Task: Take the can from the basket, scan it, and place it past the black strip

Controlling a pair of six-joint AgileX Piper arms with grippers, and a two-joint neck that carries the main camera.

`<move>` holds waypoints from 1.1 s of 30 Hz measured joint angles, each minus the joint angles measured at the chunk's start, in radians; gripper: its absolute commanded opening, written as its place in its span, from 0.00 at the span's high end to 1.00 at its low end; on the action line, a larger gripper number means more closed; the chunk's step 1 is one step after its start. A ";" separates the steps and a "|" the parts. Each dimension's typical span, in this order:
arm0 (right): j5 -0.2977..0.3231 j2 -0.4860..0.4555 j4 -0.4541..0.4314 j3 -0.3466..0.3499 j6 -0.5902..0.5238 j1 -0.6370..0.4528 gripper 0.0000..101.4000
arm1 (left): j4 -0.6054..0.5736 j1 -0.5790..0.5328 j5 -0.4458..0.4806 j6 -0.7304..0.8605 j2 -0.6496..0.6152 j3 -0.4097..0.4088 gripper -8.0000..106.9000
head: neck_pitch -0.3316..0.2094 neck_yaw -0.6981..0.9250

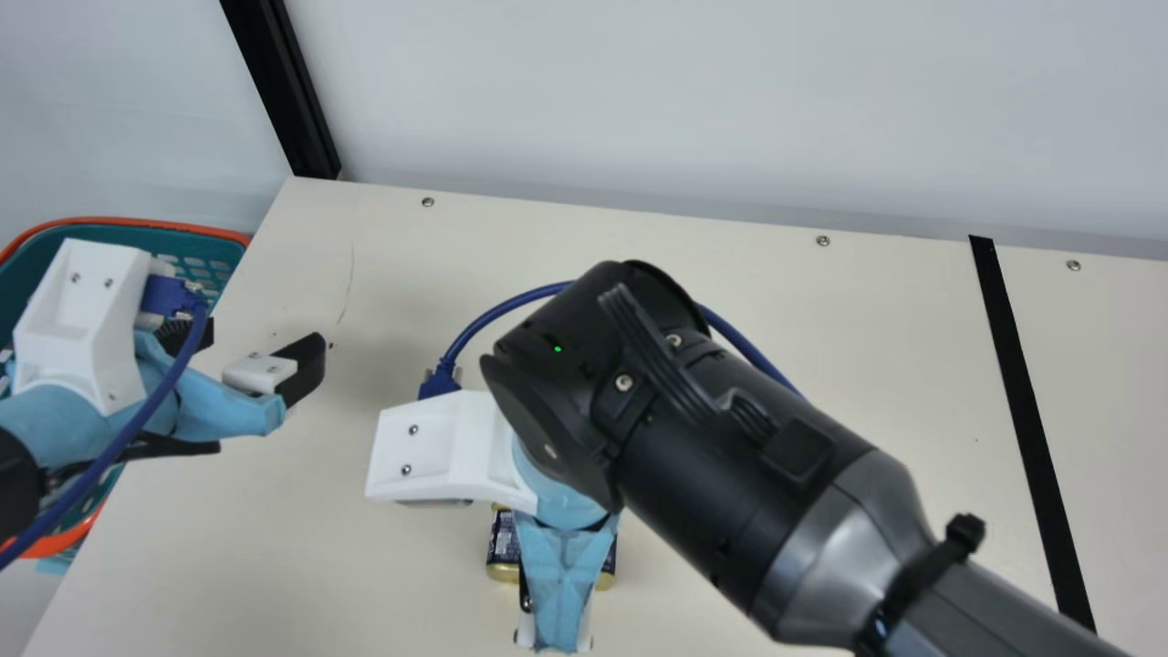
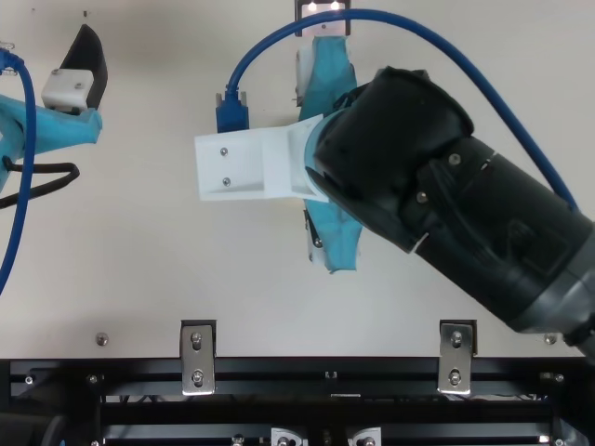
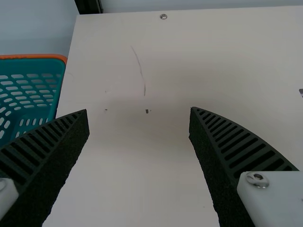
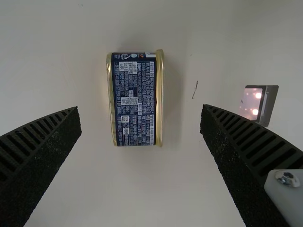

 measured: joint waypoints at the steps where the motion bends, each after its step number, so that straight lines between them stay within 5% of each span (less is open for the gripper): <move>1: -0.005 0.004 0.001 0.003 0.001 0.000 0.00 | 0.000 0.000 0.000 0.000 0.000 0.000 0.15 | 0.000 0.000; 33: -0.083 0.069 0.032 0.049 -0.003 -0.025 0.00 | 0.000 0.000 0.000 0.000 0.000 0.000 0.15 | 0.000 0.000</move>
